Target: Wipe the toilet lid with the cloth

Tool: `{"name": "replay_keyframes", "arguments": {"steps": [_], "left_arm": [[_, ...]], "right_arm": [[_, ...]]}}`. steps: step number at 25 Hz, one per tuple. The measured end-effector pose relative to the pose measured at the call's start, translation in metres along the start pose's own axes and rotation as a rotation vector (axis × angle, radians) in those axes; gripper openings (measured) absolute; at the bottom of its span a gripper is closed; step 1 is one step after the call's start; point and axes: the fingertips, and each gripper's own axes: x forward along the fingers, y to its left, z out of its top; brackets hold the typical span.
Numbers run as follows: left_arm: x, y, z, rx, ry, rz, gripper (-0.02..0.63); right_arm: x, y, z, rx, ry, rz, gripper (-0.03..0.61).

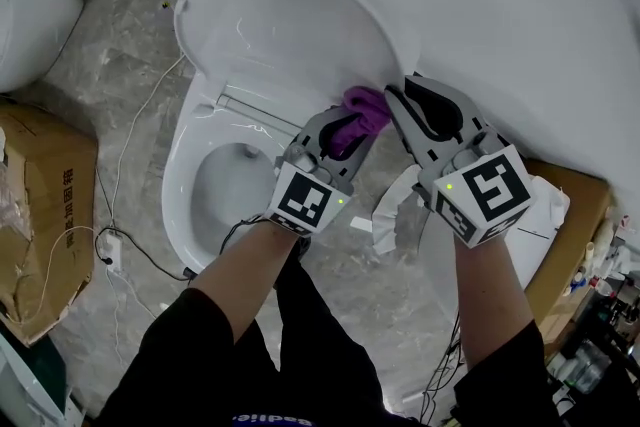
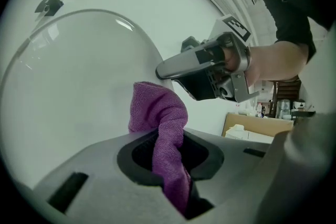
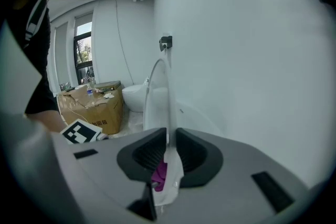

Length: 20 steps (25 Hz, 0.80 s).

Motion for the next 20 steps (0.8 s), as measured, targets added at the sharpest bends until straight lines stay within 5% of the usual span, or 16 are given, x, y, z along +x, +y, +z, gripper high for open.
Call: {"name": "replay_keyframes", "arguments": {"steps": [5, 13, 20], "left_arm": [[-0.013, 0.020, -0.013, 0.017, 0.030, -0.017, 0.083], [-0.076, 0.137, -0.013, -0.025, 0.026, 0.119, 0.083], [-0.121, 0.200, -0.013, 0.035, 0.036, 0.158, 0.083]], "right_arm": [[-0.001, -0.001, -0.001, 0.018, -0.001, -0.026, 0.069], [-0.001, -0.003, -0.002, 0.046, 0.017, -0.115, 0.067], [-0.003, -0.004, -0.001, 0.052, 0.044, -0.191, 0.068]]}}
